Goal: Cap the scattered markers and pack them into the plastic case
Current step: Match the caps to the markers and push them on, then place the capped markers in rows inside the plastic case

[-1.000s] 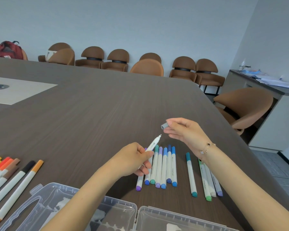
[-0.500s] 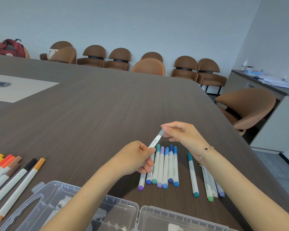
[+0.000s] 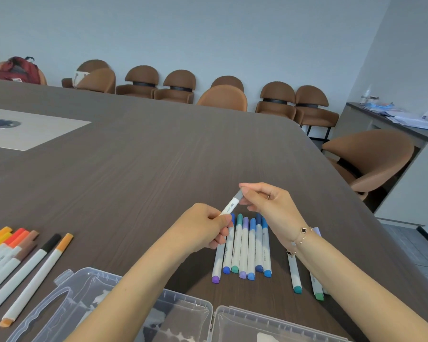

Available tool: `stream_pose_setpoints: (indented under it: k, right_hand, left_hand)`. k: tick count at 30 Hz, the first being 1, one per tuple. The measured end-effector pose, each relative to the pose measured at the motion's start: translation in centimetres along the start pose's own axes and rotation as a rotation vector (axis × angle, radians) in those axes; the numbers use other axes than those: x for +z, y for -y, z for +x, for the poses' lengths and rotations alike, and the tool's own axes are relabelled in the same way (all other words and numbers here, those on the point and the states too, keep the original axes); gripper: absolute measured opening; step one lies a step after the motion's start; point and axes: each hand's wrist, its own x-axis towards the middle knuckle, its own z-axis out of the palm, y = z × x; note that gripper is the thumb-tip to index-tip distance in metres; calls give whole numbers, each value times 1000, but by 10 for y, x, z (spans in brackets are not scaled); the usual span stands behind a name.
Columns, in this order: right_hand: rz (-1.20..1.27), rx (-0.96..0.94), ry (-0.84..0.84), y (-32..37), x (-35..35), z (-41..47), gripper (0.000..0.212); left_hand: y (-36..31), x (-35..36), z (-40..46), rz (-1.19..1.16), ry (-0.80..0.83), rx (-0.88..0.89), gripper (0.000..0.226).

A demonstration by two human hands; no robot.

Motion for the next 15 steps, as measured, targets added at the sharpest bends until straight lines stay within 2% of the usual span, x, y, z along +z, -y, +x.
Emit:
stream_pose_setpoints:
  k: [2, 3, 6, 8, 10, 13, 15]
  right_hand:
    - [-75, -37, 12, 7, -1, 2, 23]
    - [-129, -49, 14, 10, -2, 3, 23]
    - [-247, 11, 23, 12, -11, 9, 29]
    - [-319, 50, 28, 11, -21, 6, 28]
    - [-353, 70, 20, 10, -30, 4, 26]
    - [-444, 124, 53, 13, -36, 6, 23]
    - [-516, 212, 133, 21, -35, 8, 23]
  left_hand:
    - [-2, -5, 0, 11, -49, 11, 27]
    - [-1, -7, 1, 107, -122, 32, 29]
    - [7, -7, 1, 600, -310, 53, 33]
    - [12, -1, -1, 774, -289, 26, 26]
    - [16, 5, 0, 845, -224, -19, 28]
    - [15, 12, 4, 791, -140, -52, 45]
    - [11, 9, 2, 749, -122, -43, 52]
